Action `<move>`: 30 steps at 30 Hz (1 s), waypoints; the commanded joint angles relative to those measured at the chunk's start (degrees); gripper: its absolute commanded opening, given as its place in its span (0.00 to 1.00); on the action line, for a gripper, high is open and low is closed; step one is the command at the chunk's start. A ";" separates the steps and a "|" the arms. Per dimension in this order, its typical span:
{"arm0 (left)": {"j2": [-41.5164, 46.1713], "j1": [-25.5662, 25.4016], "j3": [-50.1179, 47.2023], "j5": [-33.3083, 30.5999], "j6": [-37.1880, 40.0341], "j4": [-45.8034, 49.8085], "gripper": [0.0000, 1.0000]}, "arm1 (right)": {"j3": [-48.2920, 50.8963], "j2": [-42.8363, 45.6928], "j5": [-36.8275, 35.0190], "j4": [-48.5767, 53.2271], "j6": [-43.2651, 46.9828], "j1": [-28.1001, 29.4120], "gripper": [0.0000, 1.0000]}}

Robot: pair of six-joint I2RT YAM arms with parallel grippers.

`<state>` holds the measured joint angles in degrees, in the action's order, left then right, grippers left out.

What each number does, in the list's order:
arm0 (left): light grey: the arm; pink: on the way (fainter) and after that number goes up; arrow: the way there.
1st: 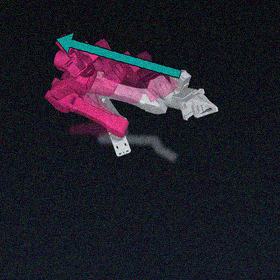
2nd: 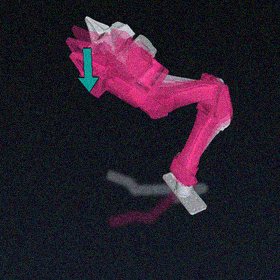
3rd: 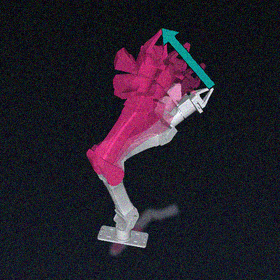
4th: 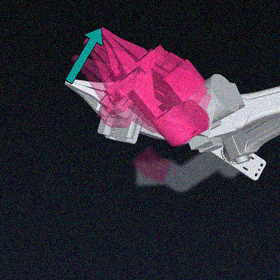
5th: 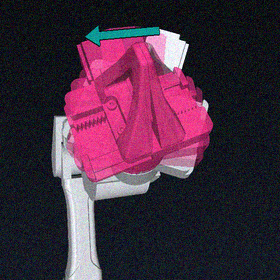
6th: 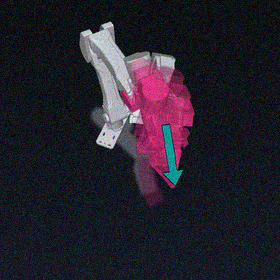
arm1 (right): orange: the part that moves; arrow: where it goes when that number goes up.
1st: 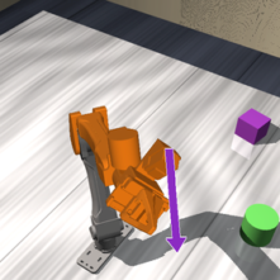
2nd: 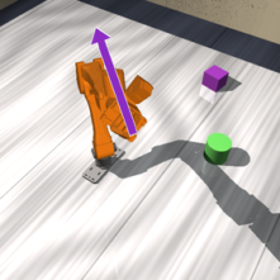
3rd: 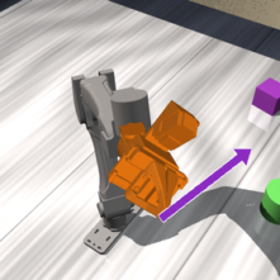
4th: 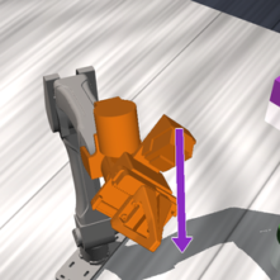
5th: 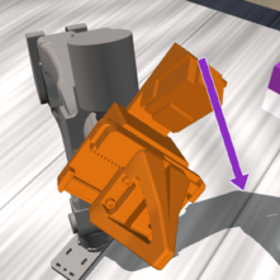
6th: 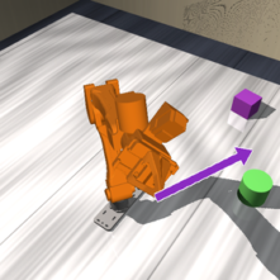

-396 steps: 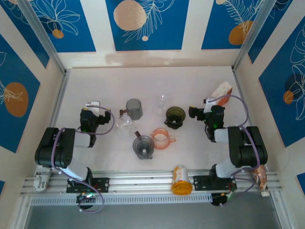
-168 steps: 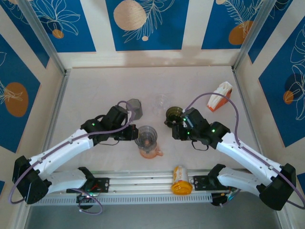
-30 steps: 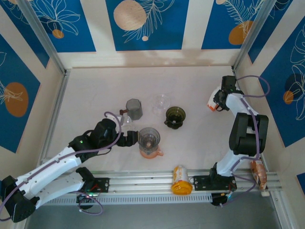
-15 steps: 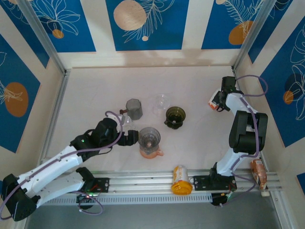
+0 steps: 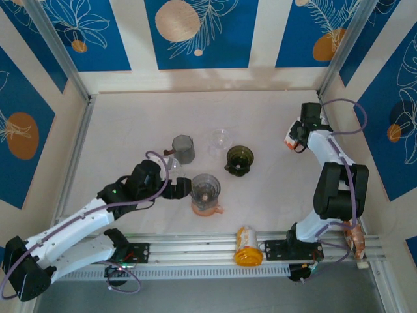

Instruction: Place the coffee filter in the dripper

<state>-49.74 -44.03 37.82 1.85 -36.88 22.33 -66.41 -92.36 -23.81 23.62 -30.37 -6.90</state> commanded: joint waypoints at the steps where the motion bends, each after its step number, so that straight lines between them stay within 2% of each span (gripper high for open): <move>1: 4.75 0.35 3.22 1.06 2.71 0.32 1.00 | -2.53 -0.78 -0.06 1.15 -0.80 -0.90 0.42; 6: 10.29 0.35 6.18 -4.76 5.41 3.10 1.00 | -4.61 -3.70 0.17 2.65 -0.32 -1.80 0.43; 11: 14.19 0.33 5.17 -10.41 7.11 5.43 1.00 | -6.07 -6.23 -0.02 3.07 0.08 -2.07 0.42; 19: 17.11 0.35 3.24 -13.70 7.00 7.11 1.00 | -8.11 -9.71 -0.70 3.57 0.55 -2.16 0.33; 30: 16.07 0.35 3.23 -13.81 7.51 7.05 1.00 | -8.85 -12.12 -1.70 3.11 3.36 -2.18 0.17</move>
<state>-33.52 -44.03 41.60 -10.98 -30.87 28.86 -73.63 -103.77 -24.64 26.37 -28.29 -8.71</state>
